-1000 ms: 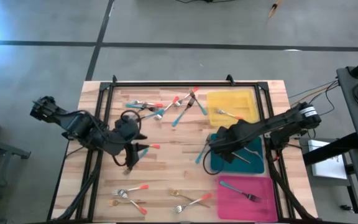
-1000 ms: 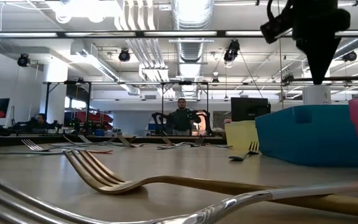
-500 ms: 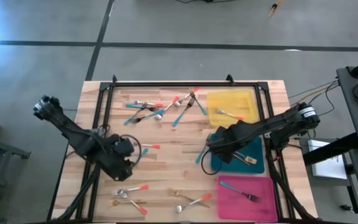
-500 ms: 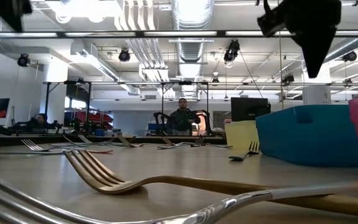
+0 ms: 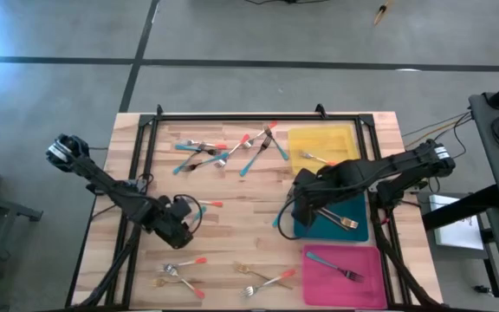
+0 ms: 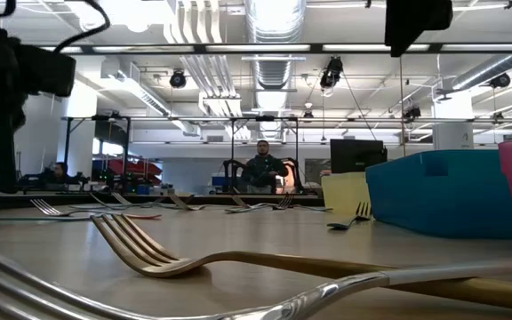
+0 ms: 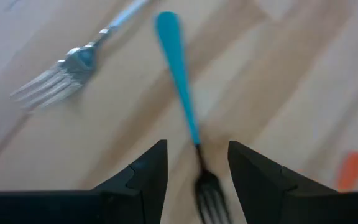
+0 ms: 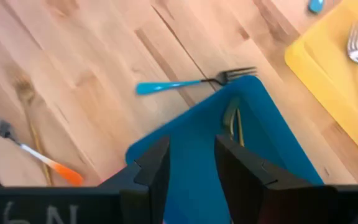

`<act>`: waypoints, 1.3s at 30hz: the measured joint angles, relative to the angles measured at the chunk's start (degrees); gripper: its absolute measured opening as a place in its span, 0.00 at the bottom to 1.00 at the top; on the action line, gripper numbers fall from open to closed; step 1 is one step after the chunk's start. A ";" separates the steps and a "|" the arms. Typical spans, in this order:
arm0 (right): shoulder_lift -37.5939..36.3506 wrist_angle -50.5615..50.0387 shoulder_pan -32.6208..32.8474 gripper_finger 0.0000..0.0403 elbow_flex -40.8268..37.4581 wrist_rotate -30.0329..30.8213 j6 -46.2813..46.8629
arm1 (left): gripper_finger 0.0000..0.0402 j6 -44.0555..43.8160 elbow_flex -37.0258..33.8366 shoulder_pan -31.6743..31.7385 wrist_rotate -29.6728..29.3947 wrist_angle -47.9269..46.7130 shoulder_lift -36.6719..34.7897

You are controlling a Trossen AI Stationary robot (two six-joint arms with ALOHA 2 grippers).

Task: Sort silverware by color (type)
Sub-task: Put the blue fork into the pink bin

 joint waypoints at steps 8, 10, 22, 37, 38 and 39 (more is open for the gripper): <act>0.17 0.57 -0.13 0.26 0.18 0.02 -0.26 | 0.38 1.57 -3.26 1.72 -0.97 6.10 0.02; 0.17 0.58 -0.13 0.25 0.18 0.02 -0.26 | 0.38 1.79 -3.92 2.16 -2.33 6.01 0.02; 0.19 0.60 -0.15 0.26 0.18 0.09 -0.15 | 0.38 1.92 -9.06 3.24 -2.08 14.21 0.04; 0.21 0.93 -0.15 0.25 0.16 0.22 -4.83 | 0.37 1.90 -10.35 3.22 -2.16 16.93 4.15; 0.21 0.95 -0.15 0.25 0.16 0.22 -5.33 | 0.37 1.94 -9.79 3.22 -2.25 16.32 5.33; 0.21 0.95 -0.15 0.25 0.14 0.22 -5.78 | 0.35 1.99 -9.03 3.22 -2.31 15.57 6.52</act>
